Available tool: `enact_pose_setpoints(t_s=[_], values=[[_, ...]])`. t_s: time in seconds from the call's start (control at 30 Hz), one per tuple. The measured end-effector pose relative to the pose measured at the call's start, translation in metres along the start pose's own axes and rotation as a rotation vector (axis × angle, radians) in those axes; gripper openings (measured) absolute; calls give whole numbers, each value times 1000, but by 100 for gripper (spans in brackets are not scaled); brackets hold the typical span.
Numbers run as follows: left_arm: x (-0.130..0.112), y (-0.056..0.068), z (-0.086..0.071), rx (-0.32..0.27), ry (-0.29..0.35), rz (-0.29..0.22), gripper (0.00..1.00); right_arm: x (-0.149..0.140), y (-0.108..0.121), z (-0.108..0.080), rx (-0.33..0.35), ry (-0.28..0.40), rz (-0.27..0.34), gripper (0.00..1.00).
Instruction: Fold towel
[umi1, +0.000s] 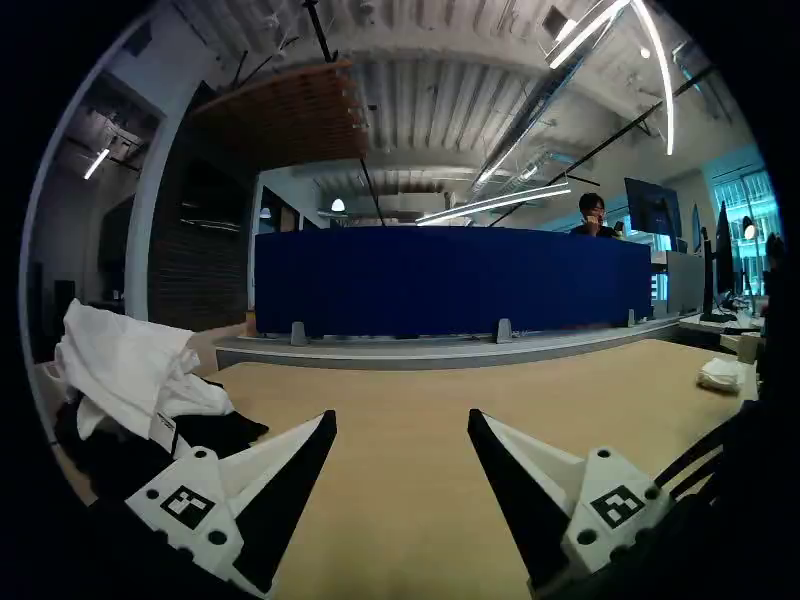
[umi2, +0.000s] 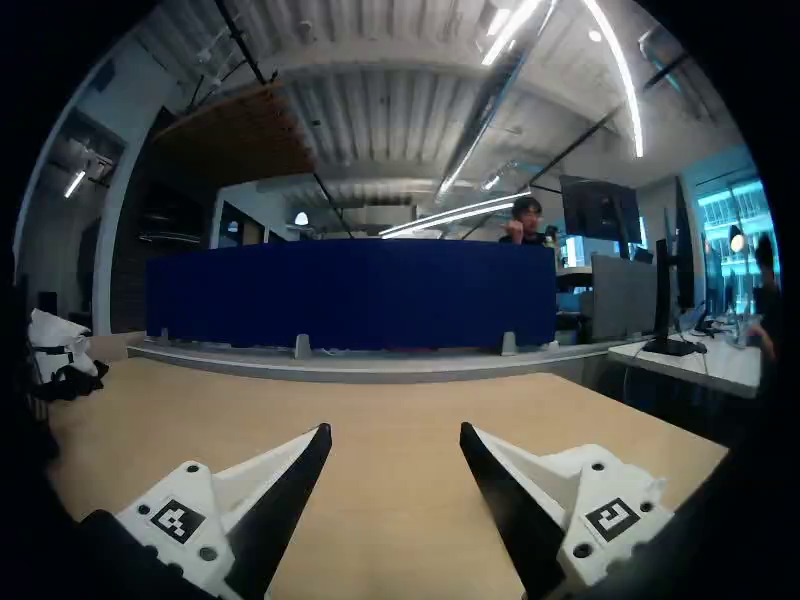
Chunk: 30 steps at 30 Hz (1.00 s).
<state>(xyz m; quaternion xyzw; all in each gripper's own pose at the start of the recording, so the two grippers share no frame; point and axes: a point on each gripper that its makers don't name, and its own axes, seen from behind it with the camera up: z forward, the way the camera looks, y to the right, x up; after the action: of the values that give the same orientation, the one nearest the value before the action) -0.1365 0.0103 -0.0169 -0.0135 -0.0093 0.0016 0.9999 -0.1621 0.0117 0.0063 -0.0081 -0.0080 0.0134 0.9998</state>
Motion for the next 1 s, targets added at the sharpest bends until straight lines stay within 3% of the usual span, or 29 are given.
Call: enact_pose_setpoints(t_s=[1.0], values=[[-1, -1, -4, -1, 0, -1, 98, 3, -1, -5, 1, -1, 1, 100]])
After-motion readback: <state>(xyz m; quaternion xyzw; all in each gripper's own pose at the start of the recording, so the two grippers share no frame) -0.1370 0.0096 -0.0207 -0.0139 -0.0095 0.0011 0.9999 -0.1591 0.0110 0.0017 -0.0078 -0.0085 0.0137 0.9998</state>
